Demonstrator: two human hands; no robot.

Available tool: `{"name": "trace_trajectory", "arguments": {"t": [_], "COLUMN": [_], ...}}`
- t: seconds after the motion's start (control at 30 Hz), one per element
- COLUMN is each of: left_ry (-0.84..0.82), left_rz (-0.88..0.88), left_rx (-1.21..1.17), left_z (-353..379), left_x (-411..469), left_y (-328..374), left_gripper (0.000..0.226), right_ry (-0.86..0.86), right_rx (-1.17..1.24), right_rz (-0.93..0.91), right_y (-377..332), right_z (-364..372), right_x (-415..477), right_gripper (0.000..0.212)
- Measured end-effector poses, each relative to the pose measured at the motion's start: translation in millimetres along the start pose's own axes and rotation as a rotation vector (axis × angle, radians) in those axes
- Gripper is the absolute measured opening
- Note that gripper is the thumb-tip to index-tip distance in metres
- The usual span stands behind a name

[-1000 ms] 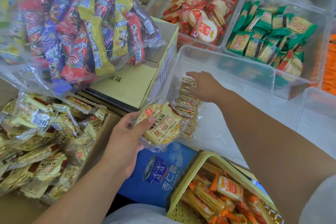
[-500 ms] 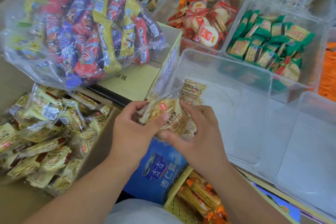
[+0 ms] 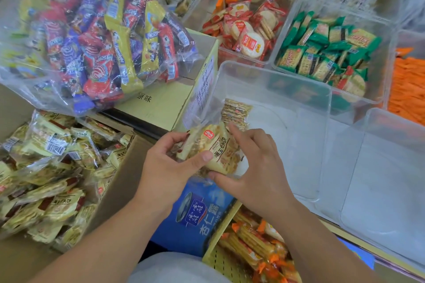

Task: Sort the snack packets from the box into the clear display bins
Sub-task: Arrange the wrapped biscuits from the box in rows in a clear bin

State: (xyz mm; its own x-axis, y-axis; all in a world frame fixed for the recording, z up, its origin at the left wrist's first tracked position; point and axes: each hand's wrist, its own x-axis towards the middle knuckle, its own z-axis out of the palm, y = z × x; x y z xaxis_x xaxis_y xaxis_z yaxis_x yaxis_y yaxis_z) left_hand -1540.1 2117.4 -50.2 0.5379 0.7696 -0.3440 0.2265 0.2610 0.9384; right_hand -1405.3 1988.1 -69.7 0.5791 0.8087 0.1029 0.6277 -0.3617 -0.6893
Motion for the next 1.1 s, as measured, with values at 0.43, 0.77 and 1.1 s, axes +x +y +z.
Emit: {"name": "trace_trajectory", "arguments": {"t": [0.43,0.77,1.1], "left_ry": [-0.062,0.053,0.016], "left_rz": [0.031,-0.132,-0.185], "left_rx": [0.214,0.079,-0.003], "left_z": [-4.0,-16.8,-24.9], "left_x": [14.2,34.3,41.9], "left_y": [-19.8,-36.8,-41.6], "left_gripper": [0.039,0.032,0.038], "right_ry": [-0.003,0.174,-0.146], "right_rx": [0.132,0.045,0.032], "right_rz": [0.056,0.216,0.336], "right_y": [24.4,105.5,139.0], "right_z": [-0.4,-17.7,38.3], "right_x": [19.7,125.6,179.2], "right_gripper": [0.046,0.022,0.024]}}
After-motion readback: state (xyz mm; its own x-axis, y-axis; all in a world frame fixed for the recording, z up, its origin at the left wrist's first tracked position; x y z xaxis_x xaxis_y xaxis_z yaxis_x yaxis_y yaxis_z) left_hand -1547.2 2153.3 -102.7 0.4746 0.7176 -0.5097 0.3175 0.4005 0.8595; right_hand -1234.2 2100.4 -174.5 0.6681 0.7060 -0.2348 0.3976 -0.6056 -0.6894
